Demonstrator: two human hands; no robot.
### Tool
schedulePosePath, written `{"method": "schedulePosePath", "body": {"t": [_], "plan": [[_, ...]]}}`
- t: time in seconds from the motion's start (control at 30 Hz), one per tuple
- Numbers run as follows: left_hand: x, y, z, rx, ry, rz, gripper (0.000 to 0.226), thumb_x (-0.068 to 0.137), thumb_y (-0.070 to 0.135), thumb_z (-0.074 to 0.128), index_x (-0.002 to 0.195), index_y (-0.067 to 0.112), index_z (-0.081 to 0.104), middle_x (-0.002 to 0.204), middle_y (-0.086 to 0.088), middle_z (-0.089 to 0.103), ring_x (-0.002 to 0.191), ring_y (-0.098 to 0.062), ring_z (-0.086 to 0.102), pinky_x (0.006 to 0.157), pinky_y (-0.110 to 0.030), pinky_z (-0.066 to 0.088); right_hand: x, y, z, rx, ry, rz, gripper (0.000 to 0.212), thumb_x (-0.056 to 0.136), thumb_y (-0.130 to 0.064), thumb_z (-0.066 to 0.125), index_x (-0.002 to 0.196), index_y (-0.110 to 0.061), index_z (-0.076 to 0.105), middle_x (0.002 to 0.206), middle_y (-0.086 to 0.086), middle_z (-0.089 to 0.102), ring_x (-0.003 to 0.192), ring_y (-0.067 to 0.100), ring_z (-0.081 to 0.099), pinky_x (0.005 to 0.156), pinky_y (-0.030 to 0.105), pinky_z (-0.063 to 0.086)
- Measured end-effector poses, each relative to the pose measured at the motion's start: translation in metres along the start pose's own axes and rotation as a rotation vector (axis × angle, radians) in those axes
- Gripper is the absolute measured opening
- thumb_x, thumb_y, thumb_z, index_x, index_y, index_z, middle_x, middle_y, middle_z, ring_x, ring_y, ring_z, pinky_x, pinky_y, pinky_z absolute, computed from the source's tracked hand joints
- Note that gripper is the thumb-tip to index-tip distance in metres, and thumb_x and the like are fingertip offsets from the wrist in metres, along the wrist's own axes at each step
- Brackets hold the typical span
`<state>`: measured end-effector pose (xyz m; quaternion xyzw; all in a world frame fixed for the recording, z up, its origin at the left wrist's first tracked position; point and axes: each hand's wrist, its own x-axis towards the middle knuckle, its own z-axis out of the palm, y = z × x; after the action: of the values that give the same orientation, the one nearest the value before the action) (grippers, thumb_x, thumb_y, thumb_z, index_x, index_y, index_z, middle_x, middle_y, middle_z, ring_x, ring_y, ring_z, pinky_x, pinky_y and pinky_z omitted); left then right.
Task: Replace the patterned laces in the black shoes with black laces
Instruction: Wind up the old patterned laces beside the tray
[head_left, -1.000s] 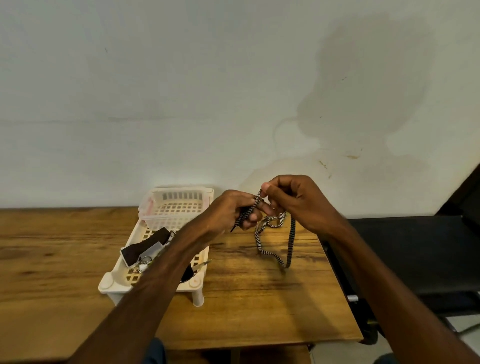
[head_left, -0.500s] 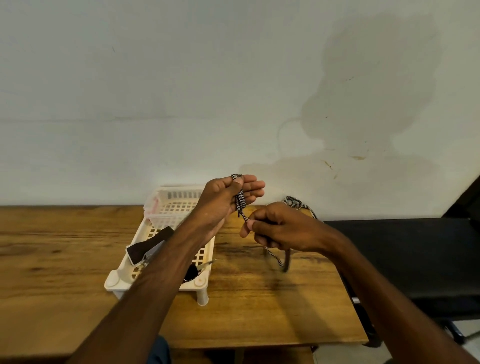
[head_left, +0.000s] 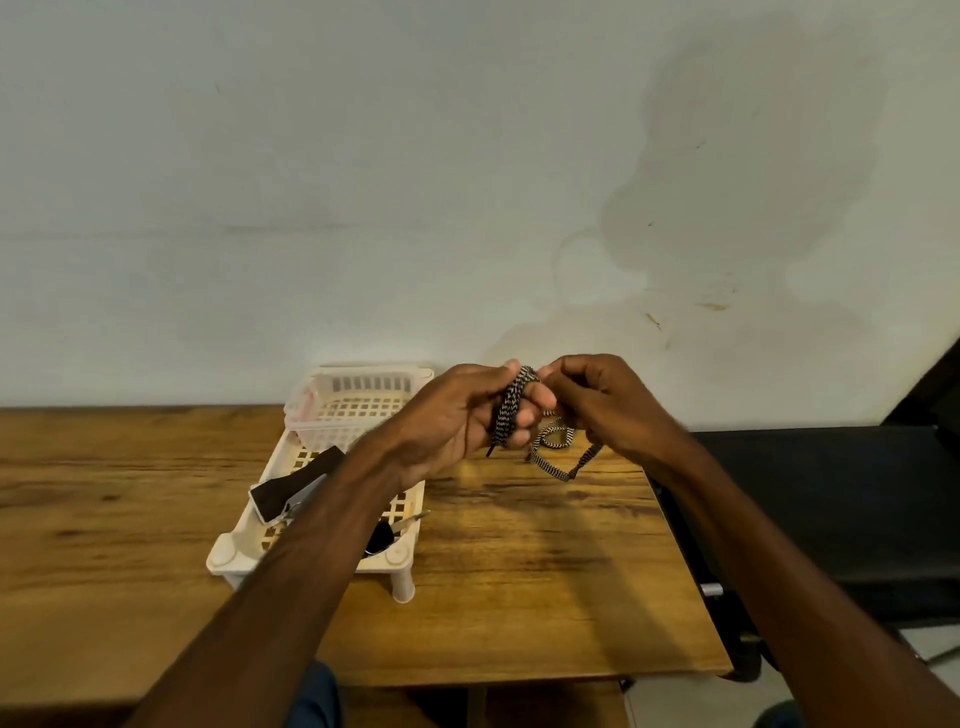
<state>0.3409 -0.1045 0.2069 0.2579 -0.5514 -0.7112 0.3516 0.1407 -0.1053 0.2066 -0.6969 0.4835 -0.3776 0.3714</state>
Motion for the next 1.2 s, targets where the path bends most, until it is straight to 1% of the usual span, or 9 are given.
{"method": "schedulePosePath", "body": {"t": [0.07, 0.2, 0.33, 0.43, 0.6, 0.67, 0.8, 0.9, 1.2], "plan": [[0.001, 0.001, 0.000, -0.053, 0.040, 0.062, 0.044, 0.110, 0.023, 0.035, 0.120, -0.009, 0.064, 0.096, -0.015, 0.071, 0.086, -0.023, 0.068, 0.078, -0.028, 0.058, -0.001, 0.006, 0.009, -0.078, -0.093, 0.009, 0.029, 0.105, -0.015, 0.052, 0.084, -0.005, 0.070, 0.063, 0.003, 0.056, 0.051, 0.011, 0.045, 0.052, 0.027, 0.036], [0.007, -0.001, -0.005, -0.102, 0.129, 0.146, 0.044, 0.111, 0.023, 0.036, 0.132, -0.008, 0.057, 0.127, -0.023, 0.068, 0.119, -0.034, 0.066, 0.103, -0.036, 0.053, -0.007, -0.002, 0.027, -0.134, -0.289, 0.014, 0.028, 0.106, -0.016, 0.053, 0.096, -0.005, 0.076, 0.064, 0.005, 0.058, 0.048, 0.006, 0.047, 0.048, 0.018, 0.039], [0.007, -0.005, -0.010, 0.236, 0.290, 0.097, 0.041, 0.111, 0.025, 0.036, 0.123, 0.000, 0.067, 0.113, -0.013, 0.075, 0.108, -0.026, 0.072, 0.095, -0.032, 0.058, -0.010, -0.018, 0.019, -0.188, -0.335, -0.056, 0.029, 0.106, -0.018, 0.052, 0.094, -0.010, 0.077, 0.063, -0.003, 0.059, 0.056, 0.013, 0.051, 0.054, 0.027, 0.044], [0.007, -0.007, -0.012, 0.400, 0.315, 0.018, 0.042, 0.111, 0.025, 0.038, 0.104, 0.004, 0.074, 0.095, -0.015, 0.077, 0.092, -0.027, 0.075, 0.084, -0.033, 0.058, -0.011, -0.026, 0.001, -0.082, -0.232, -0.081, 0.029, 0.106, -0.012, 0.050, 0.093, -0.003, 0.074, 0.060, -0.010, 0.058, 0.052, -0.001, 0.049, 0.051, 0.010, 0.037], [0.001, -0.003, -0.002, 0.169, 0.070, -0.070, 0.048, 0.111, 0.022, 0.031, 0.110, -0.009, 0.067, 0.091, -0.018, 0.072, 0.082, -0.027, 0.069, 0.078, -0.033, 0.056, -0.001, -0.010, -0.011, -0.103, 0.070, -0.175, 0.021, 0.104, -0.018, 0.057, 0.096, -0.013, 0.076, 0.068, -0.011, 0.064, 0.060, 0.000, 0.055, 0.055, 0.011, 0.039], [-0.001, 0.000, 0.001, 0.066, 0.011, -0.031, 0.048, 0.111, 0.023, 0.031, 0.117, -0.011, 0.064, 0.093, -0.016, 0.072, 0.084, -0.025, 0.068, 0.080, -0.032, 0.056, 0.004, 0.003, -0.009, -0.183, 0.112, -0.177, 0.018, 0.102, -0.021, 0.060, 0.098, -0.017, 0.077, 0.078, -0.009, 0.071, 0.072, 0.005, 0.065, 0.066, 0.022, 0.050], [0.002, 0.003, 0.004, -0.080, 0.045, 0.104, 0.046, 0.111, 0.023, 0.033, 0.129, -0.010, 0.059, 0.120, -0.023, 0.070, 0.109, -0.031, 0.069, 0.096, -0.033, 0.057, 0.003, 0.016, 0.004, -0.307, -0.022, -0.092, 0.021, 0.101, -0.014, 0.061, 0.088, -0.022, 0.076, 0.077, -0.005, 0.073, 0.070, 0.007, 0.066, 0.069, 0.031, 0.052], [0.006, 0.002, 0.001, -0.139, 0.130, 0.189, 0.044, 0.111, 0.023, 0.035, 0.134, -0.010, 0.055, 0.130, -0.023, 0.066, 0.122, -0.035, 0.064, 0.106, -0.036, 0.051, -0.002, 0.012, 0.027, -0.401, -0.232, -0.073, 0.022, 0.103, -0.022, 0.059, 0.097, -0.019, 0.080, 0.071, -0.006, 0.070, 0.059, 0.003, 0.061, 0.058, 0.017, 0.043], [0.007, -0.010, -0.013, 0.547, 0.422, 0.096, 0.040, 0.110, 0.028, 0.040, 0.112, 0.007, 0.075, 0.098, -0.007, 0.078, 0.090, -0.017, 0.076, 0.078, -0.025, 0.056, -0.008, -0.021, 0.013, -0.438, -0.166, -0.189, 0.014, 0.098, -0.029, 0.066, 0.100, -0.025, 0.080, 0.087, -0.010, 0.073, 0.078, 0.011, 0.067, 0.073, 0.036, 0.056]]}}
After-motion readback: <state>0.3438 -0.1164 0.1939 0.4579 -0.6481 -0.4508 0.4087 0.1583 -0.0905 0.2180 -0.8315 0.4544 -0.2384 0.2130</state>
